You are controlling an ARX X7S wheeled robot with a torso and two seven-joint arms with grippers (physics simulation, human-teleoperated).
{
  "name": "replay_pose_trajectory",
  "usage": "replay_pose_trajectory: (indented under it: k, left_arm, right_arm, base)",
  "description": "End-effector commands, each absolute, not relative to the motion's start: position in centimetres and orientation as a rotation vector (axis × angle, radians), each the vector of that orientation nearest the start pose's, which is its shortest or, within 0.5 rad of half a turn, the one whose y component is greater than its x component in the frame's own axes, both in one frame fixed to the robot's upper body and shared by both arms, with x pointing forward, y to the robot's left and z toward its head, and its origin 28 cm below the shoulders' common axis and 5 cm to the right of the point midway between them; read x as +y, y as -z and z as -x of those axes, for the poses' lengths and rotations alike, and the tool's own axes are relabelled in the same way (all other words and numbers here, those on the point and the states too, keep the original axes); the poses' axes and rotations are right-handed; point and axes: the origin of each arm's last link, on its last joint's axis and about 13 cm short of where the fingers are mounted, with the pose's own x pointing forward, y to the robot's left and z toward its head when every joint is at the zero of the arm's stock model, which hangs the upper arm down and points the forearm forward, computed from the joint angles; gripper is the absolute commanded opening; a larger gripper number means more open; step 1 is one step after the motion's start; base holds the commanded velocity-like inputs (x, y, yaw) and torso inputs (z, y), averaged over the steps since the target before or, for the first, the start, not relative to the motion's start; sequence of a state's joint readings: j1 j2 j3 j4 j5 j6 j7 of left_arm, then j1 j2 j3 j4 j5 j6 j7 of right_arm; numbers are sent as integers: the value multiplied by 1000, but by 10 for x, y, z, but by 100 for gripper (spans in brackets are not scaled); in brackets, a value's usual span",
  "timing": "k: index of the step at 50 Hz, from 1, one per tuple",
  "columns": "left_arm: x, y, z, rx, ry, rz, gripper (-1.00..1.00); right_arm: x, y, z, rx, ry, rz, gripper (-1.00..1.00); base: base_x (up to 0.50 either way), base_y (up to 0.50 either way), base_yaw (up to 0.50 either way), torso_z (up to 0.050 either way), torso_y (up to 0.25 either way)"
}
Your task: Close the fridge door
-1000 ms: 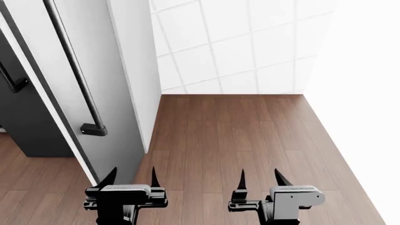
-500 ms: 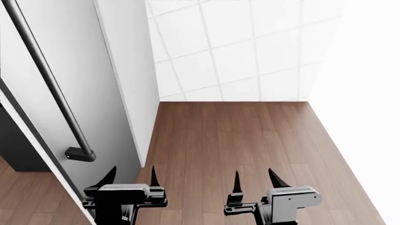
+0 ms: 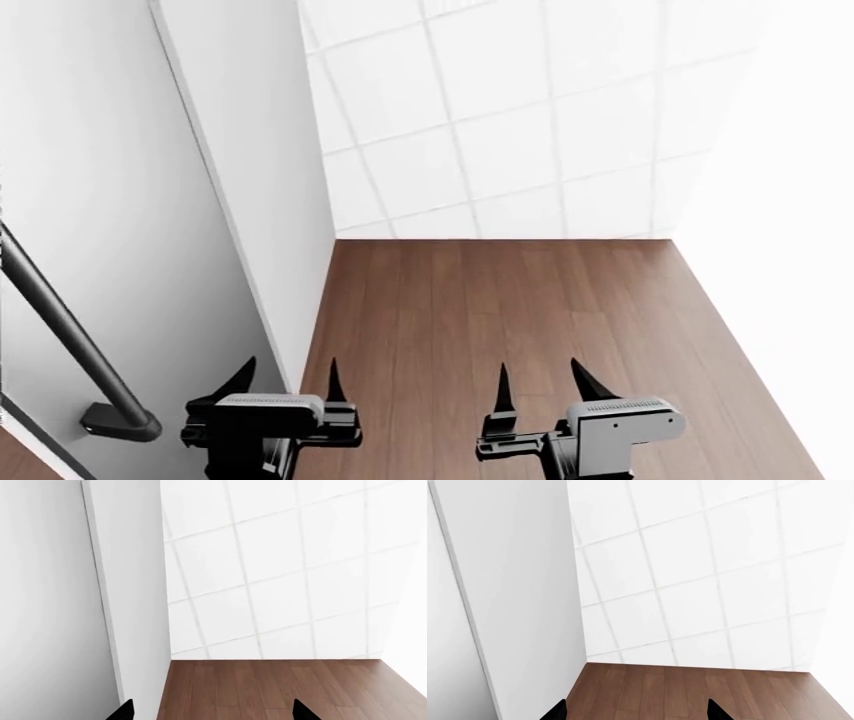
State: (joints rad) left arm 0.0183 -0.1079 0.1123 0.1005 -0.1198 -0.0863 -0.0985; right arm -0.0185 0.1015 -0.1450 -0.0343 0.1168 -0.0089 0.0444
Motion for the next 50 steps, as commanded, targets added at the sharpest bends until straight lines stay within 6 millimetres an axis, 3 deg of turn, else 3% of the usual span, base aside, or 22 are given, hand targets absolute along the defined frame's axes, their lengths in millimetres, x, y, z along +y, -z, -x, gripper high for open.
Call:
replay_pose_trajectory:
  k: [1, 36, 44, 50]
  left_arm:
    - [205, -24, -204, 20, 34, 14, 100]
    - [205, -24, -203, 20, 44, 22, 100]
    - [205, -25, -203, 23, 45, 26, 100]
    - [204, -25, -202, 22, 47, 27, 100]
  right_arm:
    - [-90, -15, -204, -10, -104, -16, 100]
    - [-89, -15, -203, -12, -108, -19, 100]
    - [-88, -15, -203, 3, -98, -7, 100]
    - [-88, -14, -203, 0, -105, 10, 100]
  base:
    - [500, 0, 0, 0, 0]
    - [500, 0, 0, 0, 1]
    - [0, 0, 0, 0, 0]
    - [0, 488, 0, 0, 0]
